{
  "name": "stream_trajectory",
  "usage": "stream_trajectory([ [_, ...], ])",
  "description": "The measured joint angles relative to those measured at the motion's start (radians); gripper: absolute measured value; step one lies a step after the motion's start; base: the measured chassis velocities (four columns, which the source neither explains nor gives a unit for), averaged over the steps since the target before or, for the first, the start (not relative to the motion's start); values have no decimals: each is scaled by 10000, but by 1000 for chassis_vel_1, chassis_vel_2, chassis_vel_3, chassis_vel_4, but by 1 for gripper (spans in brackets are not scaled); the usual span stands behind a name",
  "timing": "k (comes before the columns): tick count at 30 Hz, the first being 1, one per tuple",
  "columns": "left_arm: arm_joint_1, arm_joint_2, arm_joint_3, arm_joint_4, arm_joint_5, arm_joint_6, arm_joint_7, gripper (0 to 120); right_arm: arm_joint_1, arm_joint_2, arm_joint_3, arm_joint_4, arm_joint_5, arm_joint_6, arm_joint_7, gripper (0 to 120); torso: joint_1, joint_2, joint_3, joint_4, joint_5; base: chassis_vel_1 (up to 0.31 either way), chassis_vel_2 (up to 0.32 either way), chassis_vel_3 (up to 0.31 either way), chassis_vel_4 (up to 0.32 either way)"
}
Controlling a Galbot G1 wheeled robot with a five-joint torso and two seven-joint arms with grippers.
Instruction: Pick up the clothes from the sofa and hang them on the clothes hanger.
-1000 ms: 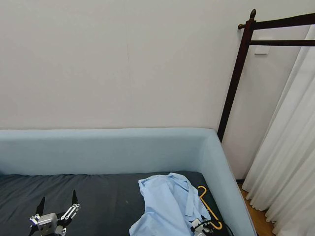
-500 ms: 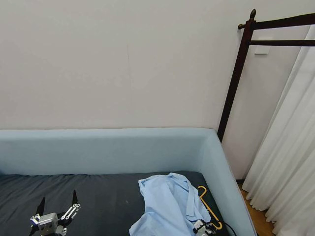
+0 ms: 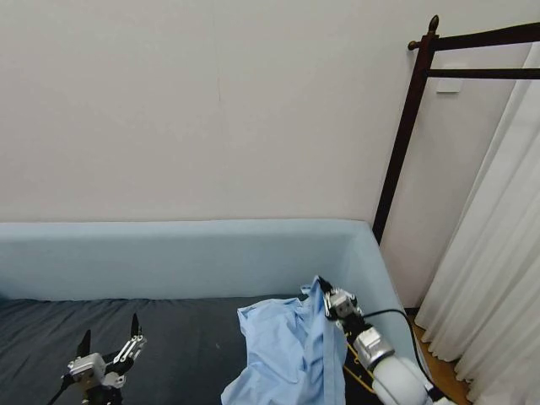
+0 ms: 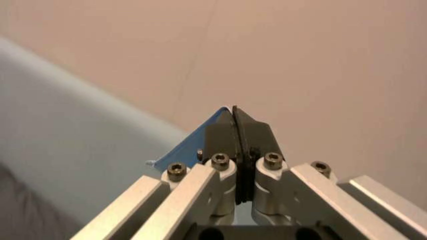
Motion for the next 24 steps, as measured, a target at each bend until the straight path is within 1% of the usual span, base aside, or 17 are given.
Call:
stream_trajectory([
  [2,-385,114,351,304,-734,-339,411,100,1040,-175,-392,-2,702,589,-272,0,0,0,0,2,0,0,0,0,0],
  [3,-385,114,351,304,-734,-339,411,100,1040,-175,-392,-2,702,589,-272,0,0,0,0,2,0,0,0,0,0],
  [5,-718,200,617,571,-1319,-590,801,100,1939,-334,-856,-3,1323,812,-372,0,1,-1,1,3,-1,0,0,0,0],
  [7,-1021,278,833,805,-1752,-752,1075,100,2720,-385,-1286,-36,1818,876,-385,0,1,-1,1,1,-2,0,0,0,0],
  [8,-1021,278,833,805,-1752,-752,1075,100,2720,-385,-1286,-36,1818,876,-385,0,1,-1,1,1,-2,0,0,0,0],
  [12,-1600,502,1092,1132,-2324,-829,1297,100,4278,-212,-1957,-465,2467,877,-351,0,1,-1,1,1,0,0,0,0,0],
  [13,-1600,502,1092,1132,-2324,-829,1297,100,4278,-212,-1957,-465,2467,877,-351,0,1,-1,1,1,0,0,0,0,0],
  [15,-1866,742,1161,1371,-2523,-831,1459,100,5058,-110,-2250,-708,2763,874,-381,0,1,-1,1,2,-2,0,0,0,0],
  [19,-2257,1384,1282,2255,-2580,-813,1795,100,6181,39,-2499,-1046,3357,1000,-710,0,1,-1,1,3,-2,0,0,0,0],
  [20,-2257,1384,1282,2255,-2580,-813,1795,100,6181,39,-2499,-1046,3357,1000,-710,0,1,-1,1,3,-2,0,0,0,0],
  [24,-2445,1817,1428,3042,-2441,-816,2265,100,6974,70,-2587,-1426,3921,1202,-1341,0,1,-1,0,2,-3,0,0,0,0],
])
